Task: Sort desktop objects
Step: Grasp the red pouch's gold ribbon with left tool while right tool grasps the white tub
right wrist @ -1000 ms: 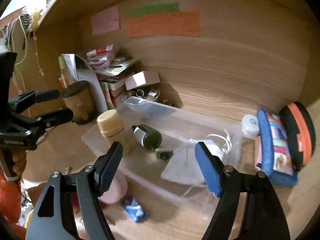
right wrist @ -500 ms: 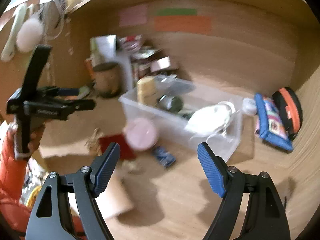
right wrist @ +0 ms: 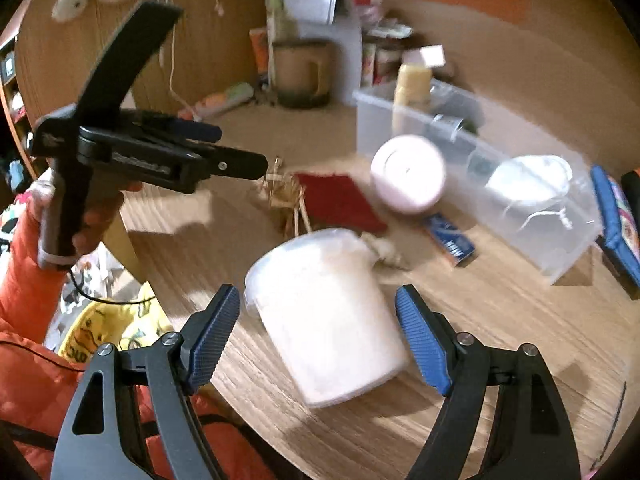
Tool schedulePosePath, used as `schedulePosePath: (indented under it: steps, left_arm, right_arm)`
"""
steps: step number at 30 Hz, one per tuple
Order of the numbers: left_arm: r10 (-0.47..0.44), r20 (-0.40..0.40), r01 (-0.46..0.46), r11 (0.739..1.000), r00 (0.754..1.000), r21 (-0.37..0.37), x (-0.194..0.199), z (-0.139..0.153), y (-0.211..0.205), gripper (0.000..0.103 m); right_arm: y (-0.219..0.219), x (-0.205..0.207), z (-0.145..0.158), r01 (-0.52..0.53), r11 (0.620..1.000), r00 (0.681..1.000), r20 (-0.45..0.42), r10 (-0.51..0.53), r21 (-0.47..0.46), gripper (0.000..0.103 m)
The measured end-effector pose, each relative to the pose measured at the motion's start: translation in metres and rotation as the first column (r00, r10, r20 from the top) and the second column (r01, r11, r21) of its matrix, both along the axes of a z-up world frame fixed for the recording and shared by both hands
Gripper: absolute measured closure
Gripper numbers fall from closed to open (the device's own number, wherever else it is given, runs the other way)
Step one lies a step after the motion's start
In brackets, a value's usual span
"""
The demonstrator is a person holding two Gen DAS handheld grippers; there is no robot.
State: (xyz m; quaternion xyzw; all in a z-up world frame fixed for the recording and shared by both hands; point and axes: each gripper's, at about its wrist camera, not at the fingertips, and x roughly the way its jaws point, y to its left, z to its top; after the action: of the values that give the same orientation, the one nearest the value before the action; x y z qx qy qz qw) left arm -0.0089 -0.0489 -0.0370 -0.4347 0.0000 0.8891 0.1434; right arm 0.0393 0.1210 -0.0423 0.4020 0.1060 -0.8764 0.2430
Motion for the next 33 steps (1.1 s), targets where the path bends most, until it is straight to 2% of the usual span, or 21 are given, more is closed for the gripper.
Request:
schedulePosePath:
  steps: [5,11,18,19,21,22,24,27,30,33]
  left_arm:
    - [-0.065,-0.011,0.065,0.998,0.998,-0.024,0.004,-0.001,0.021,0.004]
    - [-0.115,0.026,0.116,0.991,0.993,-0.062,-0.009,-0.011,0.046,0.004]
    - [-0.116,0.055,0.12,0.989,0.992,-0.083,-0.025,-0.022,0.057,0.005]
    - [-0.11,0.051,0.114,0.99,0.993,-0.077,-0.026,-0.022,0.056,0.008]
    - [-0.111,0.049,0.115,0.991,0.993,-0.073,-0.028,-0.022,0.056,0.025]
    - [-0.109,0.043,0.112,0.991,0.993,-0.073,-0.03,-0.021,0.056,0.028]
    - [-0.113,0.031,0.114,0.991,0.993,-0.068,-0.031,-0.019,0.057,0.043]
    - [-0.115,0.022,0.116,0.991,0.993,-0.065,-0.032,-0.017,0.058,0.059]
    - [-0.11,0.002,0.11,0.993,0.994,-0.046,-0.033,-0.011,0.054,0.068]
    - [-0.107,-0.017,0.107,0.994,0.994,-0.009,-0.033,-0.004,0.046,0.073]
  right_arm:
    - [0.007,-0.004,-0.005,0.012,0.999,1.0,0.006,-0.012,-0.044,0.029]
    - [0.008,0.003,-0.004,0.038,0.999,0.999,-0.038,-0.038,-0.02,0.033]
    - [0.042,-0.006,-0.003,0.142,0.988,0.99,-0.008,-0.142,-0.064,0.036]
    - [0.049,-0.008,-0.002,0.168,0.983,0.986,-0.009,-0.169,-0.073,0.037]
    - [0.061,-0.01,-0.001,0.219,0.973,0.975,-0.026,-0.221,-0.08,0.037]
    - [0.065,-0.01,0.001,0.234,0.969,0.971,-0.034,-0.237,-0.079,0.037]
    - [0.074,-0.012,0.004,0.258,0.962,0.964,-0.036,-0.262,-0.095,0.037]
    - [0.085,-0.016,0.011,0.271,0.953,0.961,-0.015,-0.276,-0.135,0.038]
    - [0.088,-0.021,0.015,0.281,0.95,0.958,-0.02,-0.286,-0.136,0.039]
    - [0.091,-0.021,0.017,0.286,0.948,0.957,-0.015,-0.291,-0.143,0.039]
